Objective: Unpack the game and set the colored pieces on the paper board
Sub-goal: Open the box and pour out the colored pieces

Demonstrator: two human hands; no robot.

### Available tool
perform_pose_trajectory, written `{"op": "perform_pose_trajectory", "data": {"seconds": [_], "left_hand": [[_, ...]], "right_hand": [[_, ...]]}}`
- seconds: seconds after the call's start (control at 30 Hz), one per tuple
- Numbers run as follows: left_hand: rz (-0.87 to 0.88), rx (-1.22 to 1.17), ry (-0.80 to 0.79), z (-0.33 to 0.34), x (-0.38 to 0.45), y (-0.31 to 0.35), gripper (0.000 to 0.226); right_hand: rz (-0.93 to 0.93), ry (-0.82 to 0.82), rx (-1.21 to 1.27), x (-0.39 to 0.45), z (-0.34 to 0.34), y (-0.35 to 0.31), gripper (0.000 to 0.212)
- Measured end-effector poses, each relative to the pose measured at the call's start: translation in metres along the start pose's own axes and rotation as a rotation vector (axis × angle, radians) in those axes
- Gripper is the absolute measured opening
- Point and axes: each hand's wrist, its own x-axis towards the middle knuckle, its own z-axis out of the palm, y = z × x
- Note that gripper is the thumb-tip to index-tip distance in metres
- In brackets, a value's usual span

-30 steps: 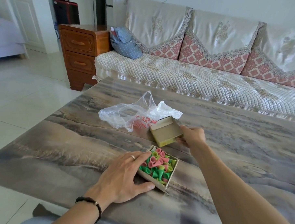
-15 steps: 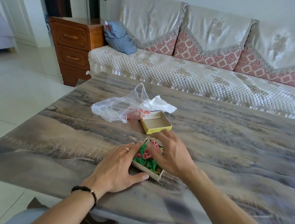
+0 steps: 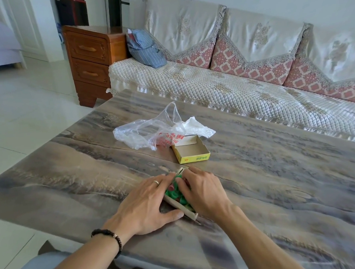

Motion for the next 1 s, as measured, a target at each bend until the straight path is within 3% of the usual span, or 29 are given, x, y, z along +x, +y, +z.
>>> {"op": "perform_pose_trajectory", "data": {"seconds": [0.23,0.37,0.47,0.53,0.7,0.83,0.93,1.0], "left_hand": [[-0.006,0.028,-0.018,0.002,0.005,0.006,0.093],[-0.029,0.072,-0.030,0.012,0.010,0.018,0.096],[-0.038,0.067,-0.044,0.016,0.012,0.019,0.096],[-0.045,0.055,-0.043,0.016,0.012,0.019,0.097],[-0.045,0.031,-0.018,0.013,0.010,0.021,0.096],[-0.027,0.000,0.007,0.012,0.010,0.021,0.085],[-0.024,0.002,0.007,0.013,0.010,0.020,0.081],[-0.031,-0.005,0.005,0.014,0.011,0.018,0.083]], "right_hand": [[0.236,0.200,0.183,0.006,0.004,0.005,0.041],[0.495,0.354,0.360,0.008,-0.009,0.026,0.048],[0.659,0.390,0.301,0.006,-0.021,0.063,0.049],[0.719,0.323,0.204,-0.001,-0.020,0.088,0.046],[0.646,0.042,-0.062,-0.017,-0.003,0.105,0.030],[0.632,0.021,-0.031,-0.020,-0.006,0.101,0.020],[0.630,-0.006,-0.070,-0.023,-0.010,0.092,0.029],[0.510,0.070,-0.032,-0.020,-0.015,0.076,0.029]]}}
